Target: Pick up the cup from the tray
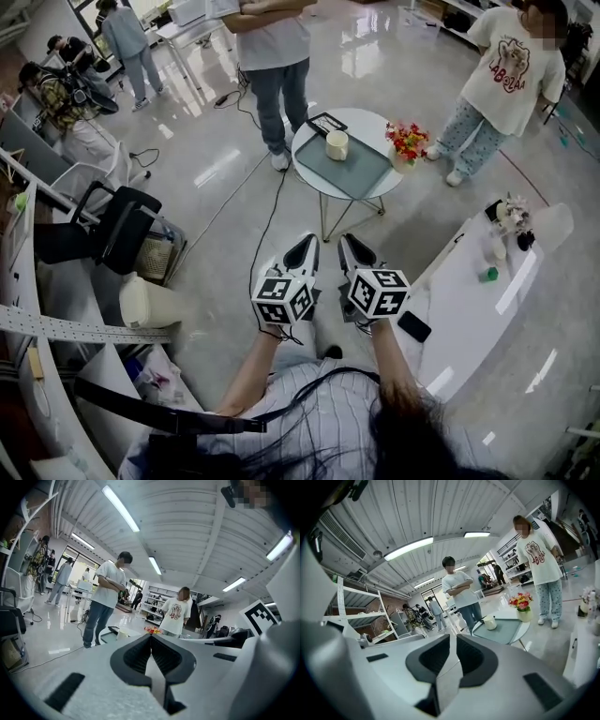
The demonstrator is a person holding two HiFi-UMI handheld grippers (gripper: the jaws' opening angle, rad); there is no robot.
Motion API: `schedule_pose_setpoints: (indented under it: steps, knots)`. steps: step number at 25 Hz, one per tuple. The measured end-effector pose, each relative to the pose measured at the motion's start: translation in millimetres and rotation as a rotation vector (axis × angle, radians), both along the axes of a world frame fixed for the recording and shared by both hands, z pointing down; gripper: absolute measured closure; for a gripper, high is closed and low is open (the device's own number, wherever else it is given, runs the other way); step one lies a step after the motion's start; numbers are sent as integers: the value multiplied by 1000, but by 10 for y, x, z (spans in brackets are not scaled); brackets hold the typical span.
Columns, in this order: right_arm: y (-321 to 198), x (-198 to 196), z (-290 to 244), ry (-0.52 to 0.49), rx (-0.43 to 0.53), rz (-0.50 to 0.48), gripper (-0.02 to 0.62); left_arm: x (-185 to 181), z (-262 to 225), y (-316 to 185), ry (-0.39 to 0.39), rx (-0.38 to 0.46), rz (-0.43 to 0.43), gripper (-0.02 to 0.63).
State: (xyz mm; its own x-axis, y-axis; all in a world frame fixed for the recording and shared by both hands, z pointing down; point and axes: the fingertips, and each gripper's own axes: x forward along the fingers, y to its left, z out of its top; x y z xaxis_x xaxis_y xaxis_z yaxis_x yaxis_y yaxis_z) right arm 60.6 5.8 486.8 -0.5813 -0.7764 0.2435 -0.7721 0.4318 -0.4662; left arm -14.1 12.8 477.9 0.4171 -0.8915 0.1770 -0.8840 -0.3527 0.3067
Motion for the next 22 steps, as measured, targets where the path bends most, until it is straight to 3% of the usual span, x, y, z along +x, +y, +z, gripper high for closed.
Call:
schedule_pose_setpoints:
  steps: [22]
  knots:
    - [-1814,-716,257,-5,-76,88,537,-648,214,-1869,9,-75,145,591]
